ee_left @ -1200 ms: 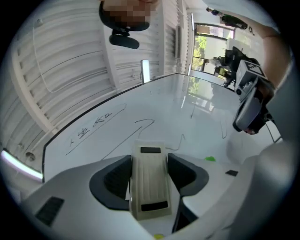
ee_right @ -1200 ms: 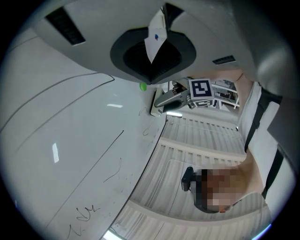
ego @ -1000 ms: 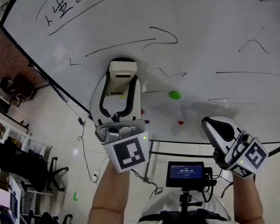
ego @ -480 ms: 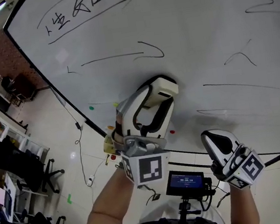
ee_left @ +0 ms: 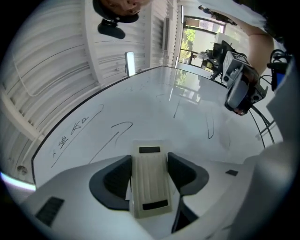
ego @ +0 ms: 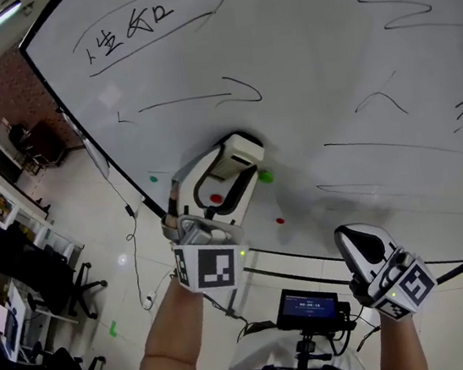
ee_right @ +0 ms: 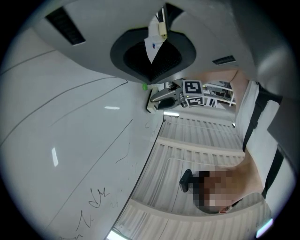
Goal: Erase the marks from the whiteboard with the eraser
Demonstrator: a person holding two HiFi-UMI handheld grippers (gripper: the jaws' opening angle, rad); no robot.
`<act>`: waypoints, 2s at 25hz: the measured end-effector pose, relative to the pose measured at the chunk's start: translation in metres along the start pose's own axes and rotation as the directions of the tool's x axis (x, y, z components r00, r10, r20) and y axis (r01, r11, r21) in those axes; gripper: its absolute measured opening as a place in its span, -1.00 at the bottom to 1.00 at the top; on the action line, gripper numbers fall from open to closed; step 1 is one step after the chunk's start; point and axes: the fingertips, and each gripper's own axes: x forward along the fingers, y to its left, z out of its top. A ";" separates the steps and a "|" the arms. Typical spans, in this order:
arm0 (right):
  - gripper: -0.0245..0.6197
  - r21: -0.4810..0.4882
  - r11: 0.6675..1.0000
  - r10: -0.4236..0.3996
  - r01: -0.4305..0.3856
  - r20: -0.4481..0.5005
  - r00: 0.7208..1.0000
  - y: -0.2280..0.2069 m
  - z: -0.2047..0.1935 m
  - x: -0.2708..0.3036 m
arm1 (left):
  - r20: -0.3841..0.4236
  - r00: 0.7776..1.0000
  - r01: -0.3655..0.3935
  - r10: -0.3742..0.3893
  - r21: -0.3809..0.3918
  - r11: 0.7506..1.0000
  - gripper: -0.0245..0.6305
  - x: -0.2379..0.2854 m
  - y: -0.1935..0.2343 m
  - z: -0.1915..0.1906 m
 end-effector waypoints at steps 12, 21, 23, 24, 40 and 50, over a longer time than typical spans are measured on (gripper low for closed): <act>-0.89 -0.001 0.999 -0.050 0.050 0.001 0.999 -0.002 0.000 -0.016 | 0.077 0.994 -0.068 0.073 -0.066 0.996 -0.11 0.009 0.004 0.033; -0.89 0.006 0.999 -0.048 0.048 -0.005 0.999 -0.002 -0.004 -0.017 | 0.157 0.973 0.174 -0.169 -0.022 0.984 -0.11 0.013 -0.047 0.052; -0.89 0.009 0.999 -0.040 0.040 -0.010 0.999 -0.001 -0.006 -0.014 | 0.139 0.967 0.216 -0.212 -0.015 0.976 -0.11 0.012 -0.046 0.048; -0.89 0.010 0.999 -0.036 0.036 -0.011 0.999 0.000 -0.007 -0.012 | 0.121 0.967 0.225 -0.224 0.007 0.974 -0.11 0.011 -0.046 0.046; -0.89 -0.002 0.999 -0.047 0.047 -0.005 0.999 0.025 -0.008 0.021 | 0.261 0.946 0.201 -0.192 -0.009 0.980 -0.11 0.016 -0.018 0.079; -0.89 -0.047 0.993 -0.108 0.109 0.027 0.994 0.026 0.003 0.022 | 0.336 0.939 0.154 -0.078 -0.209 0.966 -0.11 0.027 0.031 0.111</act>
